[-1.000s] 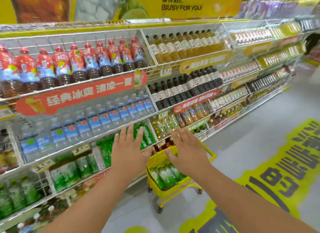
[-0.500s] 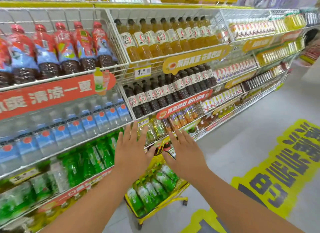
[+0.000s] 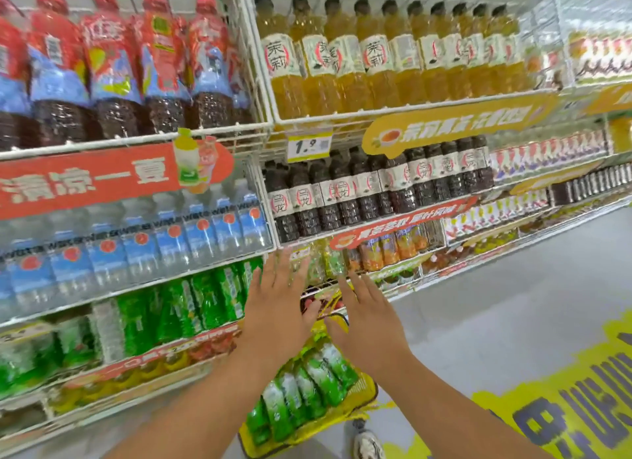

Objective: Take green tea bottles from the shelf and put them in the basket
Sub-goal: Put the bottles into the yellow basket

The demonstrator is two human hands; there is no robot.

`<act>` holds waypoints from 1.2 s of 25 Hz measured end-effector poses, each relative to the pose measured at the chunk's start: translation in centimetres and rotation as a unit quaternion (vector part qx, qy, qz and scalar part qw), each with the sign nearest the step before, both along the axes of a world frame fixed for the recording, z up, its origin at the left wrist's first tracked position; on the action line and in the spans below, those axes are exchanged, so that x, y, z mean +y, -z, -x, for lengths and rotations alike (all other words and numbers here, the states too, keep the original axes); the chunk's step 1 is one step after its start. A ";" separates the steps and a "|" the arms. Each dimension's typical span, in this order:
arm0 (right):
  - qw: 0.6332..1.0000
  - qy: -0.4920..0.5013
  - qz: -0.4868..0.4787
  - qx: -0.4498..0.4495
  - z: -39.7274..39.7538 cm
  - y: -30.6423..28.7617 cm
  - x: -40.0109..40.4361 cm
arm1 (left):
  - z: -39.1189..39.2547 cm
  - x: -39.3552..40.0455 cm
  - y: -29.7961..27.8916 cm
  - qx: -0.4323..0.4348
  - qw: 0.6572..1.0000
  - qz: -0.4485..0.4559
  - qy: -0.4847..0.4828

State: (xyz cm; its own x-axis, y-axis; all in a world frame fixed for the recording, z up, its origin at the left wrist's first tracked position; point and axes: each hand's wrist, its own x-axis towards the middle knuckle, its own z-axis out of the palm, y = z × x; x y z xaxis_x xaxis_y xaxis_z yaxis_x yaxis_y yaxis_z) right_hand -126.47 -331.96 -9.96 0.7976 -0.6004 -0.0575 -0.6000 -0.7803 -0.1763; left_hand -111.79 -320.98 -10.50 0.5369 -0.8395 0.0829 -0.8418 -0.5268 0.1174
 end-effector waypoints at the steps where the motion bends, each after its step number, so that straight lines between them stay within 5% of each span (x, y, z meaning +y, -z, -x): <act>1: 1.000 -0.015 -0.001 0.006 -0.5 1.0 -0.9 | -0.1 -0.4 1.1 0.005 1.000 -0.001 -0.017; 13: 0.976 -0.154 -0.120 0.094 -3.6 20.7 -9.5 | 3.2 -2.7 19.4 0.091 0.962 -0.099 -0.236; 21: 0.964 -0.116 -0.180 0.159 -2.2 38.8 -7.8 | 5.1 -0.9 36.8 0.141 0.938 -0.126 -0.289; 30: 0.959 -0.010 -0.235 0.160 -1.1 50.2 -5.0 | 7.0 1.4 49.1 0.283 0.842 -0.120 -0.443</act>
State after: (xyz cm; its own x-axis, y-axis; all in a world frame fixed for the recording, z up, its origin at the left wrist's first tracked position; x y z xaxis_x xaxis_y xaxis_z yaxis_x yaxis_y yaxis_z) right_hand -125.34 -336.93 -60.11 0.7050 -0.4330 -0.5617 -0.6682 -0.6709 -0.3216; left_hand -118.74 -319.63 -59.65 0.8586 -0.0441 -0.5107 0.0498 -0.9844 0.1687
